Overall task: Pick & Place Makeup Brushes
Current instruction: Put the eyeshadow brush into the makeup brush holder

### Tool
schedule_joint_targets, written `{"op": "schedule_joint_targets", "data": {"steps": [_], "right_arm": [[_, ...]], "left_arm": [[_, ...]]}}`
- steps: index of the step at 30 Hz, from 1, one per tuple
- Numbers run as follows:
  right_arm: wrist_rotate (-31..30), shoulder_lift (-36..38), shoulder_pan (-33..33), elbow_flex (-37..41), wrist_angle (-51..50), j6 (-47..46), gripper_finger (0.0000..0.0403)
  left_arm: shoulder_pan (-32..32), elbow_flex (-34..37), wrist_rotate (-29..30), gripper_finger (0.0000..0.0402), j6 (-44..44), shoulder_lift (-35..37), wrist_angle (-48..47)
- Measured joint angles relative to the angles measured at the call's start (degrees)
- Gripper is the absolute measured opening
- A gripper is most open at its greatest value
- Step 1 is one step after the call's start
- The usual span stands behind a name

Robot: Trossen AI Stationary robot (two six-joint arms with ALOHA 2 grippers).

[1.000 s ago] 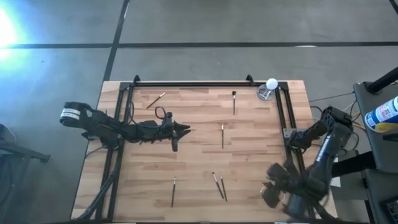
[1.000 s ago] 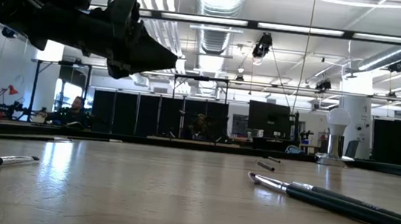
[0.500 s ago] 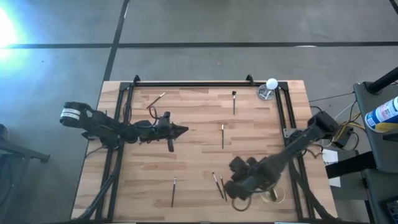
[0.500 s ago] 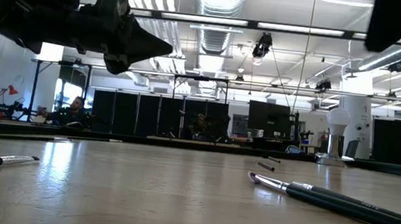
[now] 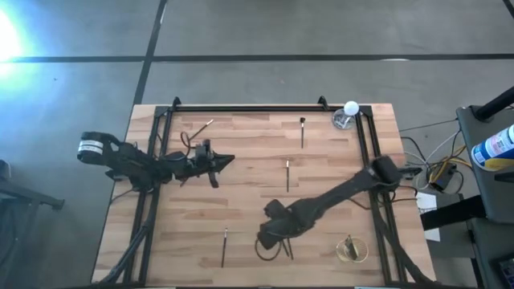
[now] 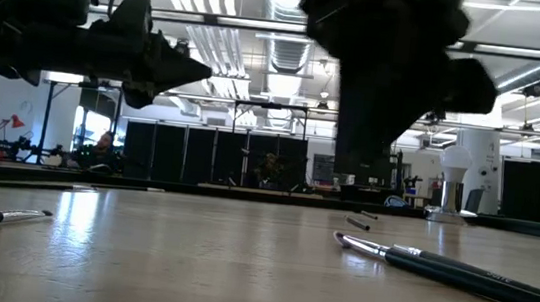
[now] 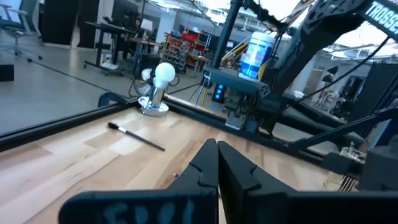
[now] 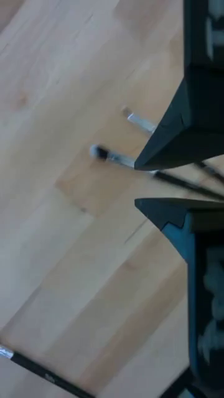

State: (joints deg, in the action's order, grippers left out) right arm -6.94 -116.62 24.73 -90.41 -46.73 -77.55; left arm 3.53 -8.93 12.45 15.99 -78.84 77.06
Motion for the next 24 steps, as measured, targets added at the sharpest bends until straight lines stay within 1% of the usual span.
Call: {"op": "schedule_joint_targets", "data": {"steps": [6,10,13,21,24], "right_arm": [[1.55,-5.41,-2.44,-5.46,-4.70,1.09,0.0110],[1.64,-8.47,-3.51,-9.07,-11.36,1.07,0.0118],[1.97,-11.08,-3.92,-11.34,-15.25,1.08,0.0118],[3.89,-15.69,-4.02,-16.56,-16.48,2.86,0.0108],[3.97,-16.20,-4.02,-17.47,-17.88,2.94,0.0104]], "left_arm": [[1.12,0.40,0.04,0.0000,-0.10,0.12,0.52],[1.40,0.52,0.06,0.0000,-0.83,0.12,0.50],[1.40,0.60,0.04,0.0000,-0.88,0.12,0.50],[1.42,0.65,-0.70,0.0000,-0.86,0.12,0.48],[1.48,0.62,-0.90,0.0000,-0.86,0.12,0.50]]}}
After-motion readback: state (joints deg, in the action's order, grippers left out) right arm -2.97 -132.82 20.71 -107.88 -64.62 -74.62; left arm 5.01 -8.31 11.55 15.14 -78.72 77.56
